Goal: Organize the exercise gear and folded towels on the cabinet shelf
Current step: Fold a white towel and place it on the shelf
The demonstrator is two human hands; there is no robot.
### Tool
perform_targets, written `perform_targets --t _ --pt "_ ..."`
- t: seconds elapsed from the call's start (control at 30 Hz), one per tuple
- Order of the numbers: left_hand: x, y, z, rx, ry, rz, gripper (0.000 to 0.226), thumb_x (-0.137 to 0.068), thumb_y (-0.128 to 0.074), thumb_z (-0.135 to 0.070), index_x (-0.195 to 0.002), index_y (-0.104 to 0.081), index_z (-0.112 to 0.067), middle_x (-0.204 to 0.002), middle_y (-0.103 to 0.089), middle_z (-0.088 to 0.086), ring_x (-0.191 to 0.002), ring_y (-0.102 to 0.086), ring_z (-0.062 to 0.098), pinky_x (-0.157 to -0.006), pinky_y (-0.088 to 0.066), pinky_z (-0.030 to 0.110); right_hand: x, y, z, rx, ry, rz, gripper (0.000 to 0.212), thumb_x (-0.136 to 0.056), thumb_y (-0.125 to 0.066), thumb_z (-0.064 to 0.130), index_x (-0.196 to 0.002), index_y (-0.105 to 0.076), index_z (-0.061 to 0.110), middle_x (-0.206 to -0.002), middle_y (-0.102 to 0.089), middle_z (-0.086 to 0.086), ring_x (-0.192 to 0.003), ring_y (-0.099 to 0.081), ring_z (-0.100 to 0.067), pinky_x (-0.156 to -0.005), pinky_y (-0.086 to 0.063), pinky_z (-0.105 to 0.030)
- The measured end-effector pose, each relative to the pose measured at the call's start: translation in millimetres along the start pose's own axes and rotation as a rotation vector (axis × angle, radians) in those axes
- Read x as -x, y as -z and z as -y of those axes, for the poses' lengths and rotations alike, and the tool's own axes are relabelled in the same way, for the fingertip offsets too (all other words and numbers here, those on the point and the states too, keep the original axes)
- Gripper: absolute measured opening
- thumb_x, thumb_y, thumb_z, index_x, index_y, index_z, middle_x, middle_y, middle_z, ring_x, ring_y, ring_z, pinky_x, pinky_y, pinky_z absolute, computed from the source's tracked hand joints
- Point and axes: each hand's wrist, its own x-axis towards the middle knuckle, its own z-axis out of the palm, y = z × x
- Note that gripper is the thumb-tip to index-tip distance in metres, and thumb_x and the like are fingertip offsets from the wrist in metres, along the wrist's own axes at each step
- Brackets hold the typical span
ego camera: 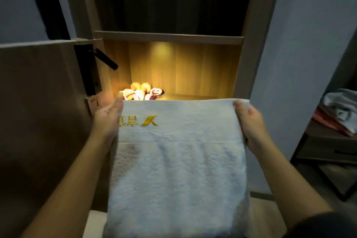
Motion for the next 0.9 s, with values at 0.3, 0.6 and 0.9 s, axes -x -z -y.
perform_targets --t 0.3,0.6,0.9 --pt "-25.2 -8.5 130.0 -0.291 0.330 -0.115 0.038 -0.095 -0.054 -0.047 -0.065 -0.050 -0.023 -0.069 -0.049 -0.006 -0.070 -0.045 0.014 -0.058 -0.031 0.028 -21.2 -32.2 -116.0 0.224 -0.377 -0.036 0.032 -0.093 -0.050 0.060 -0.096 -0.064 0.031 -0.090 -0.072 0.007 -0.080 -0.069 -0.010 -0.060 -0.051 -0.026" --pt "-32.0 -12.2 208.8 -0.810 0.693 0.161 0.051 -0.093 -0.053 -0.046 -0.121 -0.064 -0.004 -0.121 -0.064 0.015 -0.109 -0.059 0.034 -0.087 -0.046 0.034 -35.0 -36.6 -193.3 0.432 -0.700 0.068 0.040 -0.102 -0.043 0.039 -0.128 -0.052 0.010 -0.112 -0.061 -0.007 -0.091 -0.059 -0.022 -0.079 -0.045 -0.035" --pt "-29.5 -5.1 230.3 -0.626 1.020 0.109 0.053 -0.092 -0.058 -0.048 -0.132 -0.056 -0.012 -0.116 -0.064 0.009 -0.097 -0.062 0.028 -0.086 -0.050 0.040 -34.5 -40.8 -220.6 0.472 -0.965 0.100 0.044 -0.100 -0.045 0.047 -0.134 -0.049 0.018 -0.114 -0.058 -0.002 -0.096 -0.058 -0.024 -0.084 -0.047 -0.040"
